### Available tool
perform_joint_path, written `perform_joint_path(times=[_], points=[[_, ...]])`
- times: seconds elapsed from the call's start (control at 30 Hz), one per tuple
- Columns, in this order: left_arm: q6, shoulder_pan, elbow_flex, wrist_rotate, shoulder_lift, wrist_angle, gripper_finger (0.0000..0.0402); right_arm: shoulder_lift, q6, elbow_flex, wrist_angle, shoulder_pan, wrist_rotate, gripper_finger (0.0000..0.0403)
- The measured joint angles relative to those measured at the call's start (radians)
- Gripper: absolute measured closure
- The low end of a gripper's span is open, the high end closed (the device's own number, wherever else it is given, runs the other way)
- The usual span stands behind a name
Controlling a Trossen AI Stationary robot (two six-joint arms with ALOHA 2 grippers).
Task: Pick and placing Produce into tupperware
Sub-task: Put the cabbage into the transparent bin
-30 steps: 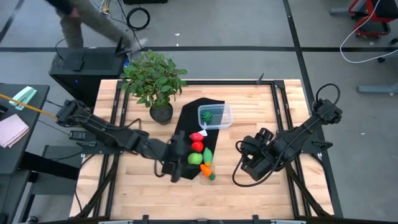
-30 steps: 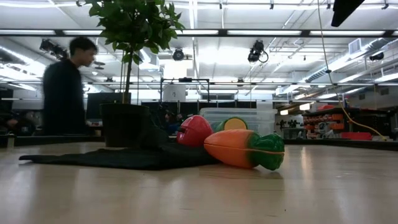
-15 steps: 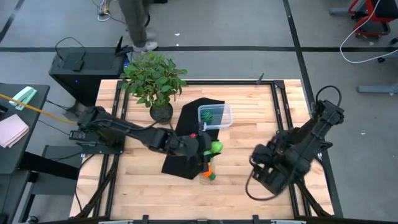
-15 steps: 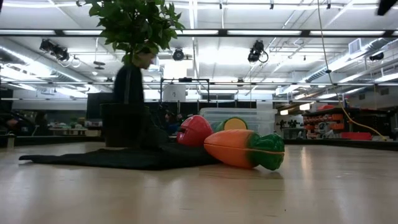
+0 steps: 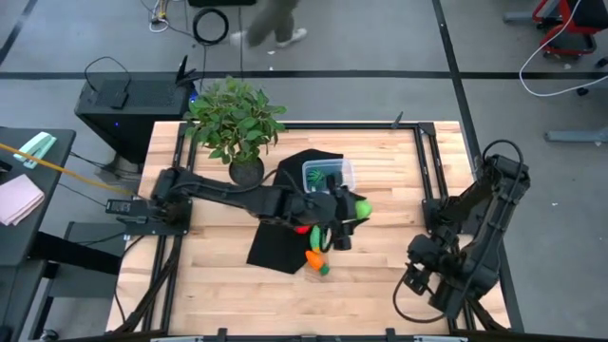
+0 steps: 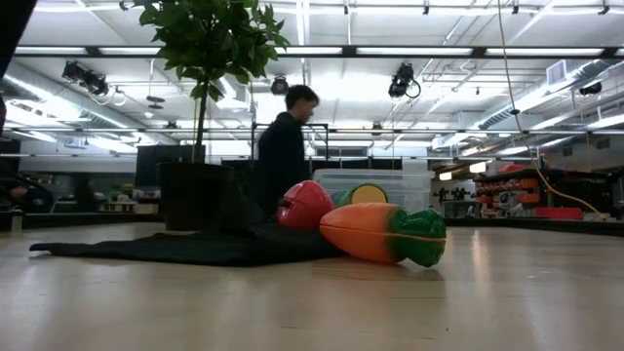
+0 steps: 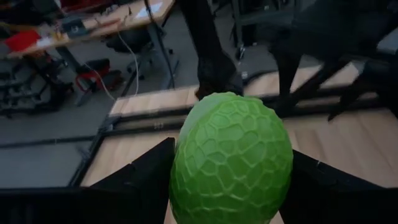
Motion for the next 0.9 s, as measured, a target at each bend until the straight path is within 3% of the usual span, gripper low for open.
perform_joint_path(times=[0.3,0.63,0.9], points=[[0.011,0.075,0.219,-0.003,0.109,-0.271,0.0170,0.000,0.019,-0.001,-0.001,0.016,0.026,0.0080],[-0.016,0.119,0.226,-0.215,0.117,-0.416,0.0172,0.000,-0.003,-0.001,-0.001,0.016,0.056,0.0080],[-0.046,0.142,0.226,-0.238,0.216,-0.430,0.0168,0.000,0.000,-0.001,-0.001,0.016,0.057,0.0080]])
